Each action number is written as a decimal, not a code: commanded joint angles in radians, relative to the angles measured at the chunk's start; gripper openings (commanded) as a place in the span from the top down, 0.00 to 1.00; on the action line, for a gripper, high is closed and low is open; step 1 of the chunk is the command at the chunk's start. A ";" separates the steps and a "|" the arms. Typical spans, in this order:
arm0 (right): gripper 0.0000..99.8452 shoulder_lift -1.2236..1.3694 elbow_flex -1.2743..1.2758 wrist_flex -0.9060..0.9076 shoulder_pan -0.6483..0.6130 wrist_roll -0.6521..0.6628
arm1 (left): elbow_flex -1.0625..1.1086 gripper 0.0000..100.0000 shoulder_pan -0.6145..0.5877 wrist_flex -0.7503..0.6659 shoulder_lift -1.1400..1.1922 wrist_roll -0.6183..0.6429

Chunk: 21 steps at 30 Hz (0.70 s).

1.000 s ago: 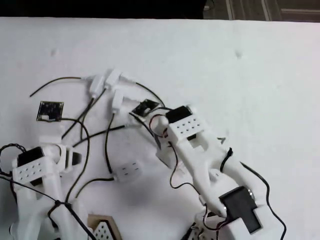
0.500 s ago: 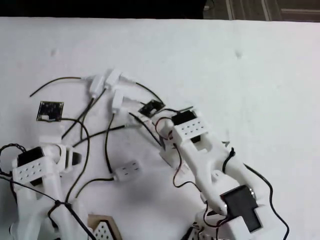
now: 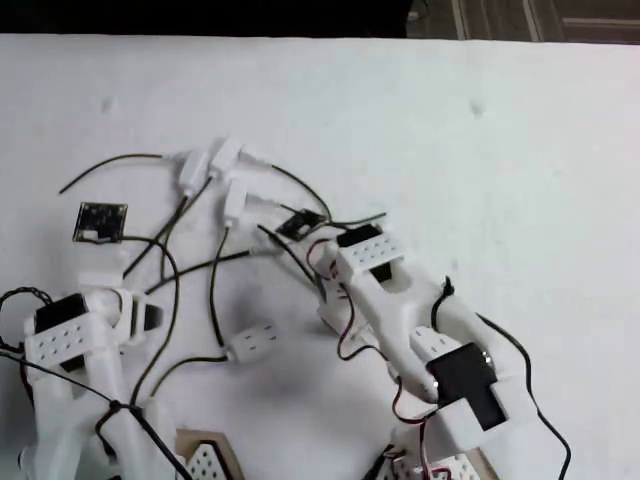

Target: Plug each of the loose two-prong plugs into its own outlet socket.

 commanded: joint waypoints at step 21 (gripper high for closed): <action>0.81 -0.107 -0.035 0.065 0.051 0.008 | 0.002 0.72 0.002 -0.017 -0.021 0.003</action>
